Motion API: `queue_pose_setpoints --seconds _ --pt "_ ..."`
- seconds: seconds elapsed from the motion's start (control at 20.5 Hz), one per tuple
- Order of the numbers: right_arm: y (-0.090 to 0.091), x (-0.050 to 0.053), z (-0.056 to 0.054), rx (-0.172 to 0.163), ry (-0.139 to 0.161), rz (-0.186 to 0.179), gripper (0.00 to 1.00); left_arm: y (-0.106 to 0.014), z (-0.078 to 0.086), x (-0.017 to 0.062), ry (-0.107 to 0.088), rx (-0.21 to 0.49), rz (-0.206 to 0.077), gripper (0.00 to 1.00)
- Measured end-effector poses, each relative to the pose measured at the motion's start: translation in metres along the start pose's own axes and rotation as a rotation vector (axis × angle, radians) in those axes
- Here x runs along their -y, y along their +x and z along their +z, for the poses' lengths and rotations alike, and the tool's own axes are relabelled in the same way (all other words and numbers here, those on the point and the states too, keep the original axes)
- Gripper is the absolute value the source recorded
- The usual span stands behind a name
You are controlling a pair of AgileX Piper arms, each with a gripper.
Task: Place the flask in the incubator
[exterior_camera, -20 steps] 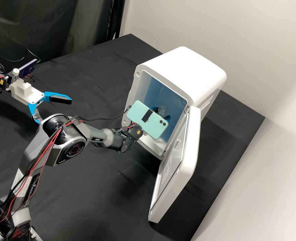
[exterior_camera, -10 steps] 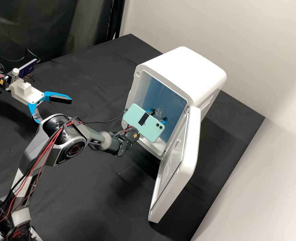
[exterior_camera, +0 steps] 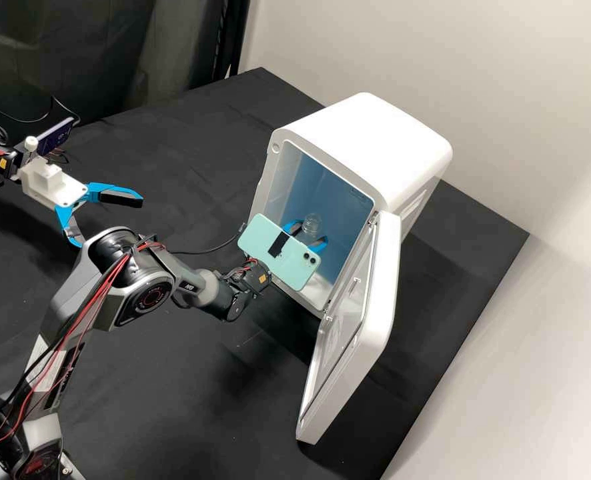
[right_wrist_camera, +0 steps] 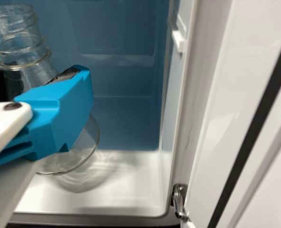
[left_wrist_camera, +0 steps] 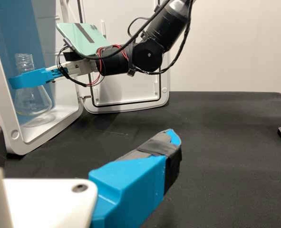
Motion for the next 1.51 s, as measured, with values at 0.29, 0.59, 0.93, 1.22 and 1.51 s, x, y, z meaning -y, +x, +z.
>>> queue_pose_setpoints --seconds 0.29,0.59,0.93,1.22,1.51 --pt "-0.004 0.002 0.000 -0.026 -0.010 0.017 0.00 0.000 0.000 -0.0010 0.001 0.001 0.004 1.00" --pt "-0.006 0.005 0.002 -0.027 -0.016 0.013 0.00 0.000 0.000 -0.0010 0.001 0.001 0.004 1.00" --pt "-0.003 0.019 0.000 -0.048 -0.046 -0.025 0.00 0.000 0.000 -0.0010 0.001 0.001 0.004 1.00" --pt "0.012 0.027 -0.007 -0.067 -0.073 -0.045 0.00 0.000 0.000 -0.0010 0.001 0.001 0.004 1.00" --pt "0.026 0.036 -0.011 -0.046 -0.080 -0.084 0.00 0.000 0.000 -0.0010 0.001 0.001 0.004 1.00"
